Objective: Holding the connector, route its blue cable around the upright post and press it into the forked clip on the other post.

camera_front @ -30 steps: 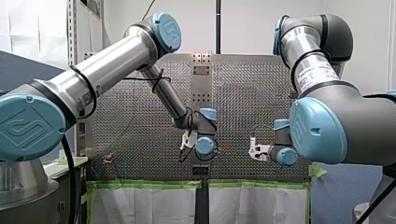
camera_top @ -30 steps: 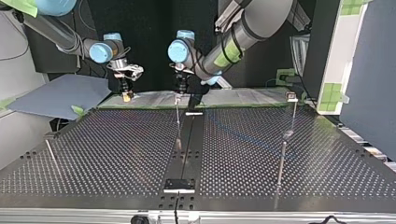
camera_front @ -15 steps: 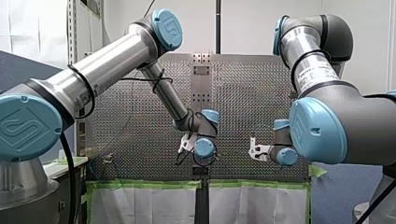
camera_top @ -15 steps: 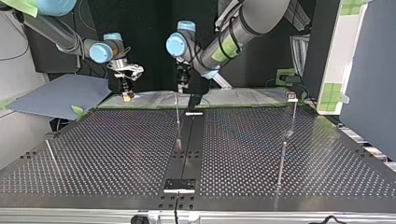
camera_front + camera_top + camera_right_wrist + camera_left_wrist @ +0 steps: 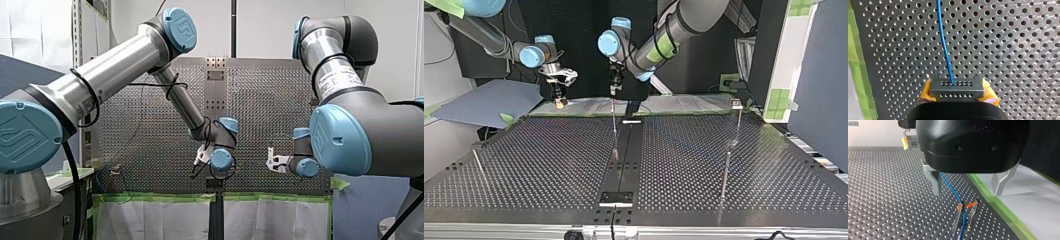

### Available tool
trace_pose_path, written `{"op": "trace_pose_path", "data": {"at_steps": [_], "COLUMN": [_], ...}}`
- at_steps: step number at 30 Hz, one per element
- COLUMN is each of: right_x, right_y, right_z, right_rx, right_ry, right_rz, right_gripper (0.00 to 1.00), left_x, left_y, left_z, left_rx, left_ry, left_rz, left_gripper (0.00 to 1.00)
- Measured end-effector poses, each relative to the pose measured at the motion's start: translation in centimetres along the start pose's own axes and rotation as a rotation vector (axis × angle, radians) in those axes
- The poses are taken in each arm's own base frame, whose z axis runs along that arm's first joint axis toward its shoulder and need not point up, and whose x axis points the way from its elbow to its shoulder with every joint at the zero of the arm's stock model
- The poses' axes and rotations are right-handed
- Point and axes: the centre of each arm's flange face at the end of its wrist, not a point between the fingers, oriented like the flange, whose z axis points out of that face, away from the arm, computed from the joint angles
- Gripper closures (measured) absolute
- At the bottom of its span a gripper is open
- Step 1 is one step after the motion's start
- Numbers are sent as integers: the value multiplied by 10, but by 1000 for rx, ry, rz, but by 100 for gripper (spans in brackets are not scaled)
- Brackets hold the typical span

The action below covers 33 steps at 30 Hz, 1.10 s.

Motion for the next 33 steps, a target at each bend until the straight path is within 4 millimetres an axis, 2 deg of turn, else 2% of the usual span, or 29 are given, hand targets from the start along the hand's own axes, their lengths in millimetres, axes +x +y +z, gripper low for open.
{"op": "trace_pose_path", "data": {"at_steps": [15,26,33], "right_x": [0,0,0], "right_y": [0,0,0], "right_z": [0,0,0], "right_rx": [0,0,0], "right_ry": [-3,-1,0], "right_rz": [0,1,1], "right_gripper": [100,100,100], "left_x": [4,7,6], "left_y": [0,8,5], "left_z": [-7,-8,-7], "left_rx": [-2,-70,-42], "left_ry": [37,63,55], "left_rz": [-19,-84,-94], "left_gripper": [1,1,1]}}
